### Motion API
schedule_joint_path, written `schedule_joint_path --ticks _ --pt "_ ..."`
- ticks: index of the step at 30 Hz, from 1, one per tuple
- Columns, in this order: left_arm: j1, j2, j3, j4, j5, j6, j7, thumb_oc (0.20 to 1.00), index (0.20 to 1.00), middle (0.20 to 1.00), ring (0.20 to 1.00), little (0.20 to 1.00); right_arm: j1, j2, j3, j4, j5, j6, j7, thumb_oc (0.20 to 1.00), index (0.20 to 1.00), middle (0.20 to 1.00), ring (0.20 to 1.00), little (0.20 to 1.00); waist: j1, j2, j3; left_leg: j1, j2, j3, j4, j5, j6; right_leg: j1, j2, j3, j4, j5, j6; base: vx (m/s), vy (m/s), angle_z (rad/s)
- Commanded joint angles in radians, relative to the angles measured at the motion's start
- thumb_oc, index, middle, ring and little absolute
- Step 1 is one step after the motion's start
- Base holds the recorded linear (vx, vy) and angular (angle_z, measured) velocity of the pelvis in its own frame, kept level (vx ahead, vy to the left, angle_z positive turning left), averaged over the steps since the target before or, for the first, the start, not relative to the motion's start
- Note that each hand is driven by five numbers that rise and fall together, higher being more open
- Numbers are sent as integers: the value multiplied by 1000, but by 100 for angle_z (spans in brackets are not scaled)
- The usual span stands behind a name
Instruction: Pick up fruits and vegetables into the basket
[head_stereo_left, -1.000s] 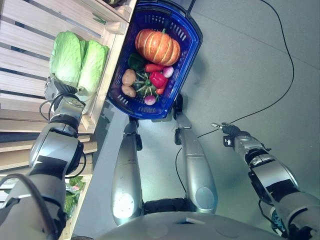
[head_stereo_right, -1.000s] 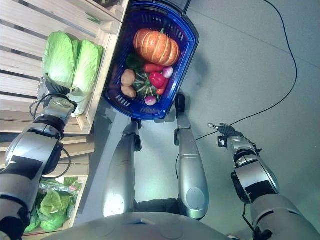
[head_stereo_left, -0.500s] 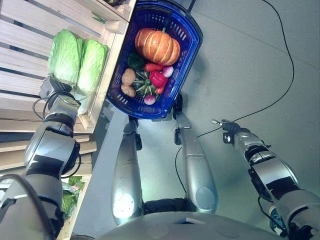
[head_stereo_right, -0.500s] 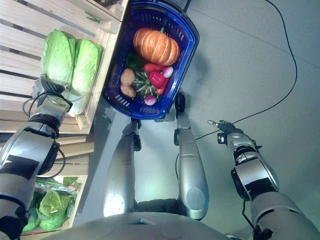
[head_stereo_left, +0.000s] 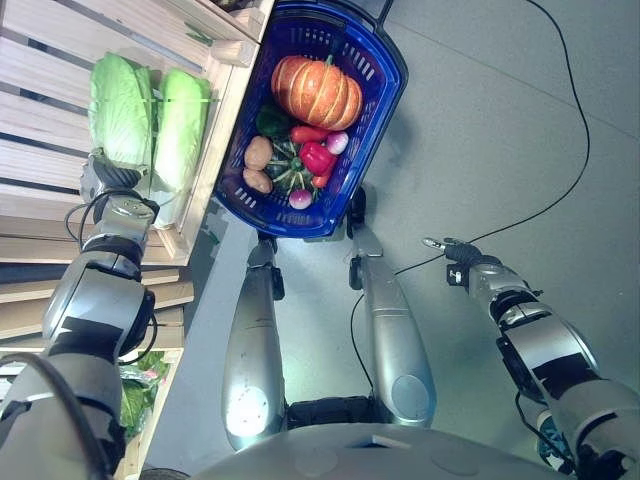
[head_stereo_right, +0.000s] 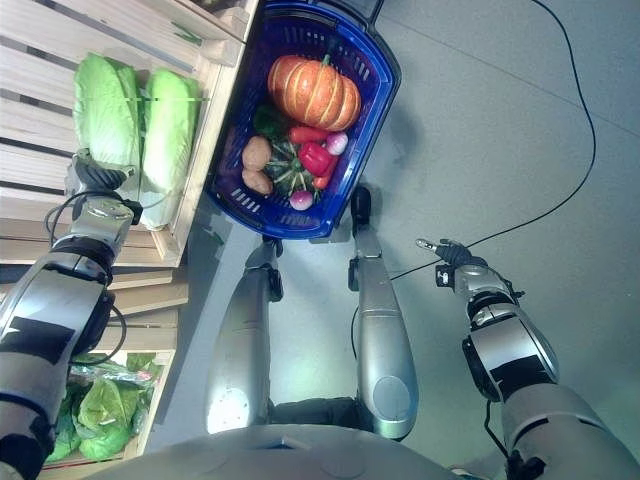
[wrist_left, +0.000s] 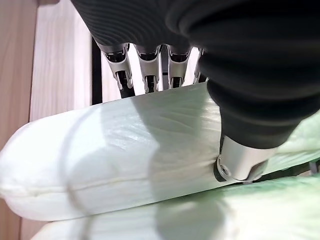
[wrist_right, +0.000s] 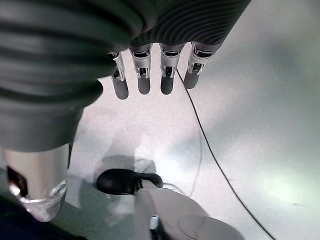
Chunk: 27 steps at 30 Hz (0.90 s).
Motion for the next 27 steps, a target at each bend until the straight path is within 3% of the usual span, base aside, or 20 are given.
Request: schedule_joint_path --ticks 1,4,5,7,15,16,21,27 --pt "64 -44 107 -65 -117 -163 58 200 200 200 200 200 64 -42 -13 -34 71 -60 -26 1000 1000 1000 1000 1000 22 14 -28 0 -50 9 -44 10 7 48 42 -47 63 -123 2 -13 -47 1" --pt "93 -48 157 -154 -123 -248 119 200 200 200 200 200 61 -40 -36 -77 127 -125 -40 1000 1000 1000 1000 1000 31 10 -28 9 -53 4 -46 5 6 57 43 -48 63 -125 2 -6 -57 2" --pt "93 -48 158 -155 -122 -248 120 200 200 200 200 200 59 -41 -36 -78 127 -126 -40 1000 1000 1000 1000 1000 31 10 -28 5 -53 4 -49 12 6 54 43 -49 60 -119 2 -4 -60 5" --pt "136 -71 188 -297 -89 -307 212 200 200 200 200 200 68 -28 -46 -172 171 -193 -92 1000 1000 1000 1000 1000 42 3 -28 16 -56 -2 -50 3 6 66 43 -51 57 -123 3 -8 -79 4" --pt "204 -112 186 -519 90 -387 359 200 200 200 200 200 89 -10 -71 -423 192 -293 -265 1000 1000 1000 1000 1000 54 -3 -28 18 -62 -9 -68 9 9 70 43 -62 45 -113 5 -20 -34 4" --pt "204 -110 164 -575 163 -408 391 200 200 200 200 200 98 -14 -80 -514 180 -328 -321 1000 1000 1000 1000 1000 51 -3 -28 17 -63 -7 -70 9 8 69 43 -62 44 -112 4 -17 13 7" --pt "188 -87 117 -662 329 -416 417 200 200 200 200 200 131 -13 -85 -701 144 -387 -385 1000 1000 1000 1000 1000 38 2 -28 15 -62 2 -74 8 7 62 43 -60 44 -108 7 -7 17 0" --pt "162 -34 25 -768 543 -397 372 200 200 200 200 200 165 -10 -97 -869 126 -443 -319 1000 1000 1000 1000 1000 23 11 -28 25 -61 13 -78 3 8 69 41 -55 41 -111 12 -3 28 -2"
